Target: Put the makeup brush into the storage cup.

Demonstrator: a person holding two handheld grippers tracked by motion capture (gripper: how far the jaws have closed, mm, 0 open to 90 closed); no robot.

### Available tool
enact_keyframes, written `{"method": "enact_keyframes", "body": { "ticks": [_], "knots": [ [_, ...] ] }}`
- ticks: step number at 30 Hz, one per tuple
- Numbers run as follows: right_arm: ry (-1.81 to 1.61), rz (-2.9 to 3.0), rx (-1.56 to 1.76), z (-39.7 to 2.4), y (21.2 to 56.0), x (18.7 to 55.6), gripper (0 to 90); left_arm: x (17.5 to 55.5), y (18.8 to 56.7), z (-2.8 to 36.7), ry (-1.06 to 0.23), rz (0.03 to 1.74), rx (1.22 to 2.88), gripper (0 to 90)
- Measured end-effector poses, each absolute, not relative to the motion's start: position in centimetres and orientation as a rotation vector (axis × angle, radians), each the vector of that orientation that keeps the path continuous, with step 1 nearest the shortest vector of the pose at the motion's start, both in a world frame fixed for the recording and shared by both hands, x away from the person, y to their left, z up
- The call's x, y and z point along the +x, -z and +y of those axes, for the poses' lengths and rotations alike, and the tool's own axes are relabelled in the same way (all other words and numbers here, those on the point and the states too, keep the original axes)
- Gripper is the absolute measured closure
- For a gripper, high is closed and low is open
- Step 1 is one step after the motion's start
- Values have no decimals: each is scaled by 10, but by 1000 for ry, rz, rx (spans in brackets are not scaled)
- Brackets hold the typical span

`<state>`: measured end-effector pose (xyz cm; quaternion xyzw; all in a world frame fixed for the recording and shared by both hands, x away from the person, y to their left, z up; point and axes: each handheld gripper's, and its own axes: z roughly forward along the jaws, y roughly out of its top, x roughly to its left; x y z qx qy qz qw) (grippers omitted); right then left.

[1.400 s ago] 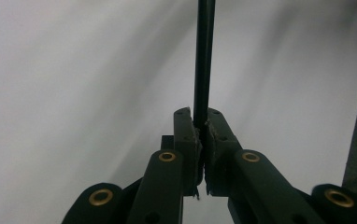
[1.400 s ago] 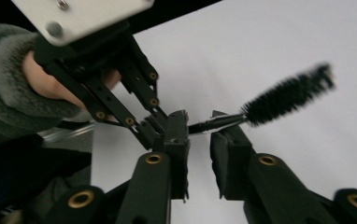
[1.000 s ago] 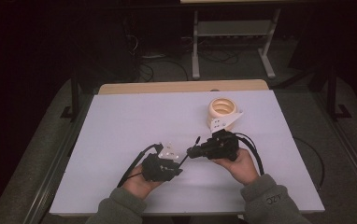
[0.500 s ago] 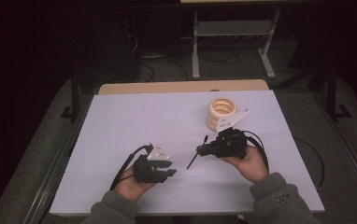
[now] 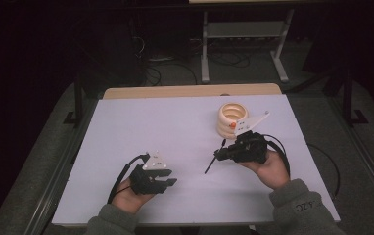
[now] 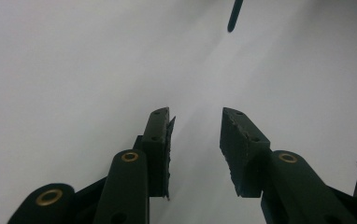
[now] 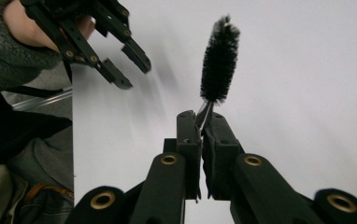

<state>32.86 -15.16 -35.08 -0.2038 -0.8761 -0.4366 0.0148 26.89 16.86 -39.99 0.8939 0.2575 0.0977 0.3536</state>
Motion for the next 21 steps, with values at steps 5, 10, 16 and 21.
{"method": "enact_keyframes", "body": {
  "ticks": [5,10,16,21],
  "knots": [
    [1359,-2740,-663,-160,348,331,848,267,399,181,-268,698,2283,610],
    [1364,-2749,-688,-169,346,331,848,264,398,195,-292,732,2261,596],
    [1377,-2767,-722,-181,338,332,849,260,395,208,-328,752,2242,572],
    [1380,-2777,-743,-188,334,332,848,258,396,214,-334,773,2225,549]
  ]
}}
